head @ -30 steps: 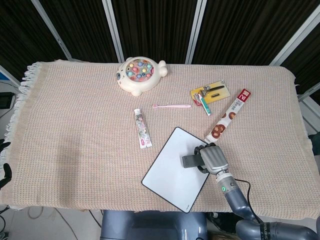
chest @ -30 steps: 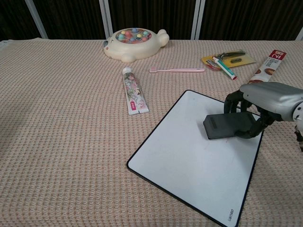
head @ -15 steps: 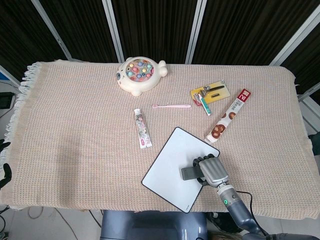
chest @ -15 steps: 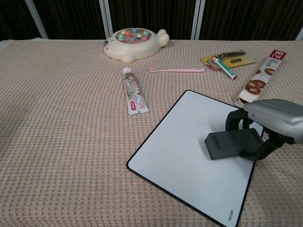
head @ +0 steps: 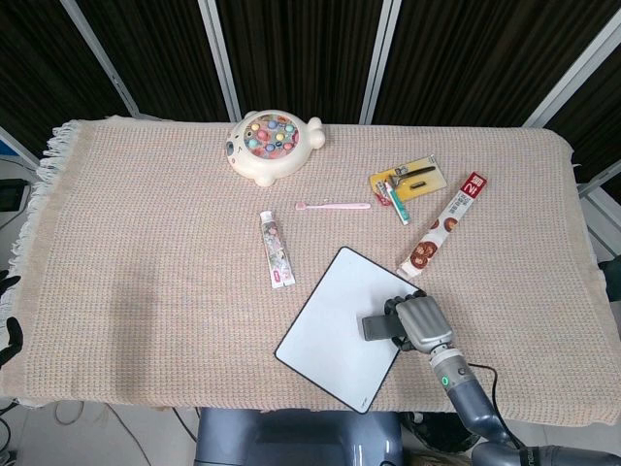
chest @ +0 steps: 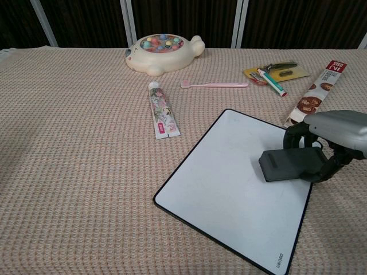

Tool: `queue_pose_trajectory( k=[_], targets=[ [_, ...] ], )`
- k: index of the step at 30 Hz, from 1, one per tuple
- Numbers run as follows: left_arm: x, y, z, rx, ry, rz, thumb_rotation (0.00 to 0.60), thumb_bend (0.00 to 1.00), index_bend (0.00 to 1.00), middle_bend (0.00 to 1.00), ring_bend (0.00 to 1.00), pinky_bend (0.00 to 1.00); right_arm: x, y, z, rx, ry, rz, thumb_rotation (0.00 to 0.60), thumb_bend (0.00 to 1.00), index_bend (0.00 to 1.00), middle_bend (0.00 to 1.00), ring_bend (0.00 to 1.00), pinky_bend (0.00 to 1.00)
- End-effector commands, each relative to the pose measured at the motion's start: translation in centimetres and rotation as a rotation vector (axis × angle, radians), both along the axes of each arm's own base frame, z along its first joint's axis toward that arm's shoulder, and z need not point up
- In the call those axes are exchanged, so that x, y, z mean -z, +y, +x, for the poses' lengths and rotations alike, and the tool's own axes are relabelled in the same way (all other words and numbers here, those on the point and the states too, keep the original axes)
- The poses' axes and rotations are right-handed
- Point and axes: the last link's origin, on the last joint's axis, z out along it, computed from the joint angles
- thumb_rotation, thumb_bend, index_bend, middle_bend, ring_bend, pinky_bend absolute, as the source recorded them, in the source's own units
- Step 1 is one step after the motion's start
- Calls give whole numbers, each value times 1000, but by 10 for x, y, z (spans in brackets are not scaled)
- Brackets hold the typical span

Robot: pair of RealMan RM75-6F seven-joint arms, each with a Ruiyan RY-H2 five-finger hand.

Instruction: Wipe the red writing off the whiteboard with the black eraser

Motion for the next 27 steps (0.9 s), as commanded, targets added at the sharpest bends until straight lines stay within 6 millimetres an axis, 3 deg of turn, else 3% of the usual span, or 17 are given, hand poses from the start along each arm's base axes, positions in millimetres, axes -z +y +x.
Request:
queue_pose_trajectory(
  k=[1, 12, 27],
  targets=[
    [0, 0, 0, 0, 0, 0, 600, 639, 165, 87, 23, 0, -14, -10, -5, 24, -3, -37, 600, 413, 566, 530, 475, 305],
    [1, 0, 1, 5, 2, -3, 600, 640, 165, 87, 23, 0, -65, -18, -38, 116, 13, -51, 600, 411, 566, 518, 469, 305],
    [6, 0, 4, 11, 8, -7, 600, 639, 165, 87, 23, 0, -83, -18, -103, 153, 30, -66, 600, 409, 565, 486, 425, 288]
  ],
)
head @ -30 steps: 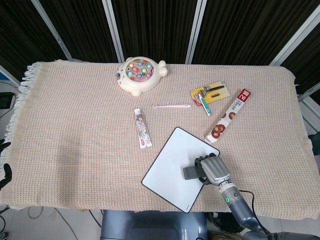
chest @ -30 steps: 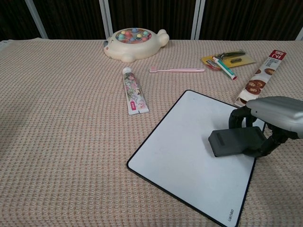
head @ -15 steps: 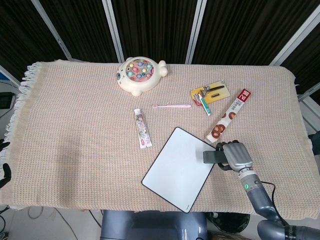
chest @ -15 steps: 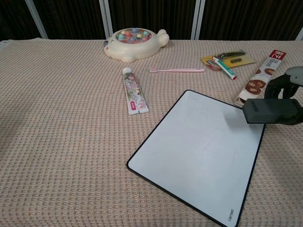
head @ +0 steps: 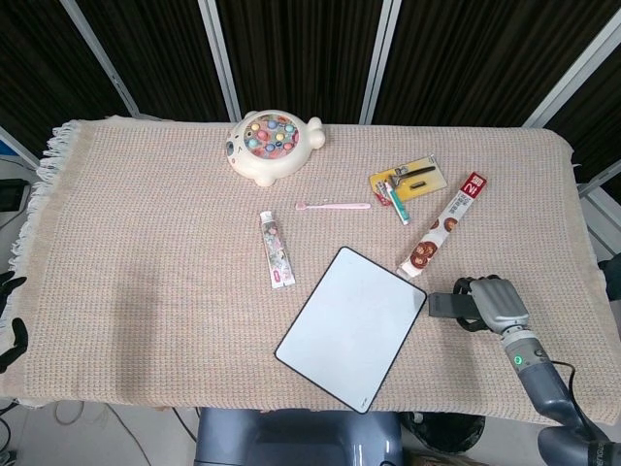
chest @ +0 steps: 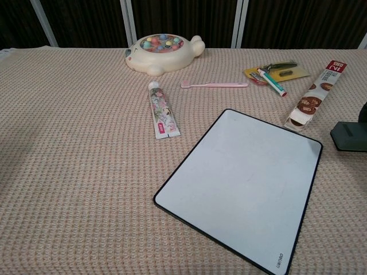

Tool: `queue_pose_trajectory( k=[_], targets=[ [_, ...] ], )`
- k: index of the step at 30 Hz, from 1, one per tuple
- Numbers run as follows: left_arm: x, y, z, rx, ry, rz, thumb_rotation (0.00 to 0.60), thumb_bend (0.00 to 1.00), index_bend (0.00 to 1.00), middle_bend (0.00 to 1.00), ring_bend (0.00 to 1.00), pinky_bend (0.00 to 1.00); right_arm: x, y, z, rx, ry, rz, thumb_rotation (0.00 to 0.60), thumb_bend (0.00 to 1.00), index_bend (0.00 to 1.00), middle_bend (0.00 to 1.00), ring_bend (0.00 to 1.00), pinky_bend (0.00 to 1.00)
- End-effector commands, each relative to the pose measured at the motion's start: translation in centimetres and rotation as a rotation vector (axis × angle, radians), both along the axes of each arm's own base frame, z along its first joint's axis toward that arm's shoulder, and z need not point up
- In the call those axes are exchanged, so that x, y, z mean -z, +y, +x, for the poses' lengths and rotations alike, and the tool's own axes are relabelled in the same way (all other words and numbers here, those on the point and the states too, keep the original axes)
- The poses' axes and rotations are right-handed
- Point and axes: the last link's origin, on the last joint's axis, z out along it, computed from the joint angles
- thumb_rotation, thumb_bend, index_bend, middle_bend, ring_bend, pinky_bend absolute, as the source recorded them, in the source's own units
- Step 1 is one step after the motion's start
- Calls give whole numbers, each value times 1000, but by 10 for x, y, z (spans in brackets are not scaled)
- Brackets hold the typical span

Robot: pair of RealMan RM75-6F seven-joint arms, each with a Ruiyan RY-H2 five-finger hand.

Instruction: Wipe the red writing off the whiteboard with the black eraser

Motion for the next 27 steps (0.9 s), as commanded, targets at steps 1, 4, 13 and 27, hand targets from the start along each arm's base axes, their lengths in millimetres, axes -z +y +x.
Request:
queue_pose_trajectory(
  k=[1, 4, 13, 27],
  targets=[
    [0, 0, 0, 1, 0, 1, 600, 639, 165, 87, 23, 0, 1, 3, -17, 2, 17, 0, 600, 405, 553, 477, 416, 282],
    [0, 0, 0, 1, 0, 2, 600, 639, 165, 87, 23, 0, 3, 4, -22, 8, 25, 22, 600, 380, 459, 432, 382, 263],
    [-1, -1, 0, 3, -4, 1, 600, 639, 162, 87, 23, 0, 5, 6, -28, 32, 54, 69, 600, 221, 80, 44, 75, 145],
    [-2, -1, 1, 5, -7, 6, 600, 640, 160, 87, 23, 0, -42, 27, -4, -11, 6, -115, 600, 128, 0, 0, 6, 134]
  ],
)
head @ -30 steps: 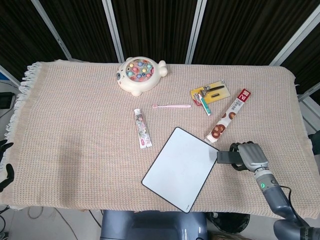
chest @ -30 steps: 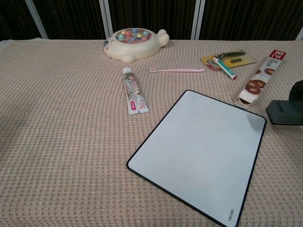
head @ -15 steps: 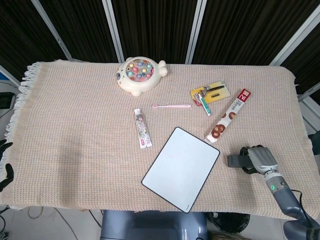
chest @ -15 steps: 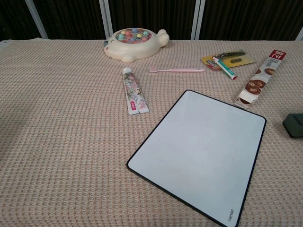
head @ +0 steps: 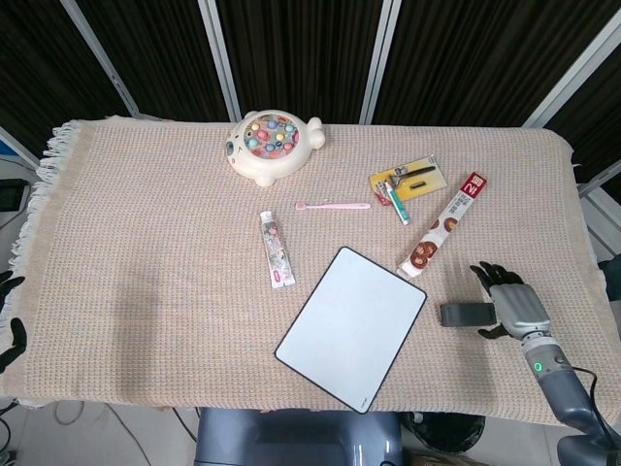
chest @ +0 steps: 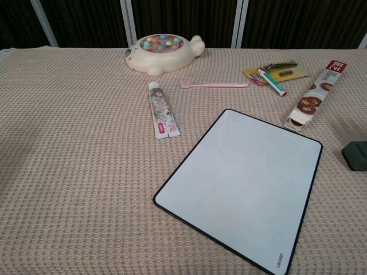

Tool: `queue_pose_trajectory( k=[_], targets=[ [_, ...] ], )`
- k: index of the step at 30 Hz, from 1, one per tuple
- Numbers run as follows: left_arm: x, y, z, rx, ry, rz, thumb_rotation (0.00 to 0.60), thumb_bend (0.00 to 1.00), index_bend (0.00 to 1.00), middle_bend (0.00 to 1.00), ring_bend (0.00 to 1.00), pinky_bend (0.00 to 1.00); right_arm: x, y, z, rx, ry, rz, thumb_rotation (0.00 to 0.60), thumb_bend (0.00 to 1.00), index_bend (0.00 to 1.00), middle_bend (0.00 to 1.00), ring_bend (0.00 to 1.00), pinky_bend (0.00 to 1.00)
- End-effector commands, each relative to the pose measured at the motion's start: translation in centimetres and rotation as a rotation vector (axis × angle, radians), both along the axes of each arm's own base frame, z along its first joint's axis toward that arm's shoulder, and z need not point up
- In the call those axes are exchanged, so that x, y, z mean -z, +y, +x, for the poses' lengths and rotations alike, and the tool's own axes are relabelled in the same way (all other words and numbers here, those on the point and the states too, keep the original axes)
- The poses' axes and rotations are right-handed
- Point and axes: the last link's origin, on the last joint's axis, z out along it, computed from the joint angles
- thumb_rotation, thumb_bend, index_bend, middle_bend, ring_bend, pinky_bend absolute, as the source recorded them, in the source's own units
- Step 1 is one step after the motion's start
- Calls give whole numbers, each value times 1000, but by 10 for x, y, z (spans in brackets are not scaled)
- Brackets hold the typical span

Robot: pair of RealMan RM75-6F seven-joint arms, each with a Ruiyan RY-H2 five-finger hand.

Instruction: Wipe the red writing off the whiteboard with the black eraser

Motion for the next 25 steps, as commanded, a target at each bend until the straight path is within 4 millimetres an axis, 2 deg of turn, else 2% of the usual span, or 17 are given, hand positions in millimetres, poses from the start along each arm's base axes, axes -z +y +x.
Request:
queue_pose_trajectory(
  k=[1, 7, 14, 21, 25],
  targets=[
    [0, 0, 0, 0, 0, 0, 600, 640, 160, 87, 23, 0, -26, 18, 10, -25, -41, -100, 600, 126, 0, 0, 6, 134],
    [0, 0, 0, 0, 1, -2, 600, 639, 160, 87, 23, 0, -49, 51, 15, -71, -59, -239, 600, 126, 0, 0, 6, 134],
    [0, 0, 0, 2, -1, 1, 600, 640, 160, 87, 23, 0, -50, 88, 7, -87, -66, -323, 600, 126, 0, 0, 2, 134],
    [-1, 0, 1, 4, -2, 2, 600, 639, 160, 87, 23, 0, -49, 104, -1, -86, -52, -378, 600, 126, 0, 0, 0, 134],
    [-1, 0, 0, 2, 5, 1, 600, 639, 160, 87, 23, 0, -50, 106, -5, -93, -37, -387, 600, 125, 0, 0, 0, 134]
  ],
)
